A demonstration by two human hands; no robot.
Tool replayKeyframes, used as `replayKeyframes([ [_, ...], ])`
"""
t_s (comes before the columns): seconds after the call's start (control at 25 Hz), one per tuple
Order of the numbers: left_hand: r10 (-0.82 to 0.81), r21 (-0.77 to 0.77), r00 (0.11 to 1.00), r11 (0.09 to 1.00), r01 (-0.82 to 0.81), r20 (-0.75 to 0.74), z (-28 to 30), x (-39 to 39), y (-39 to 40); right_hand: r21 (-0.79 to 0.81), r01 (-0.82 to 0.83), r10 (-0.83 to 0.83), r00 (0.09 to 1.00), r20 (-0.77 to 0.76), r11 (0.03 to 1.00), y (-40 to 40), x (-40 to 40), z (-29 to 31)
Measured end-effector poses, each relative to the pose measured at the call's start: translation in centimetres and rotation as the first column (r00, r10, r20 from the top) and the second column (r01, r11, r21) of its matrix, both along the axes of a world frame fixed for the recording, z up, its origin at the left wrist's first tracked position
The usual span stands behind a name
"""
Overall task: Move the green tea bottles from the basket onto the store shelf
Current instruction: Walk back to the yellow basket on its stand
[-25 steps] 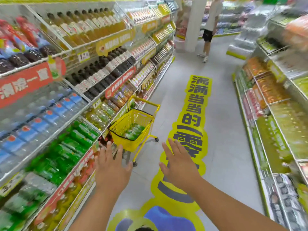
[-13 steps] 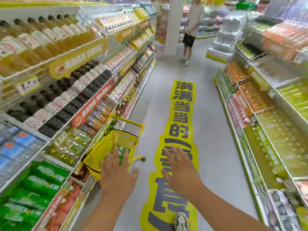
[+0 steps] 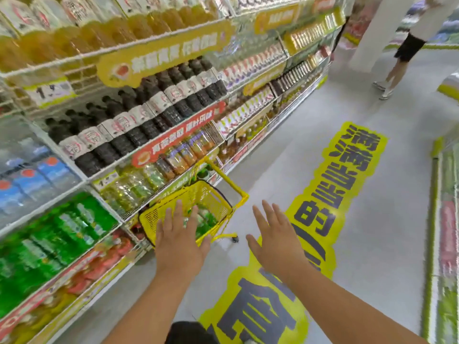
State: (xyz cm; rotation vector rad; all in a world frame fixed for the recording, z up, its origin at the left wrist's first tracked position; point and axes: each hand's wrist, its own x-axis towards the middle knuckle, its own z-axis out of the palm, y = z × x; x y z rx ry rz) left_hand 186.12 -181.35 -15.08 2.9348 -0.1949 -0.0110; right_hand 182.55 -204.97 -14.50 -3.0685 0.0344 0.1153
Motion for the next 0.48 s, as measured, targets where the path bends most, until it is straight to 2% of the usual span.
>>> replayKeyframes([
  [0.24,0.136,0.03,0.99,0.99,-0.136,-0.02,-2.0,8.7,-0.5,0.078,-0.109,0.11,0.994,-0.003,0.991,-0.6,11.7,-1.6],
  [0.48,0.11,0.032,0.994,0.993,-0.111,0.025,0.3,20.3,-2.7,0.093,-0.117,0.113,0.993,0.043,0.989,-2.3,21.0,0.7],
])
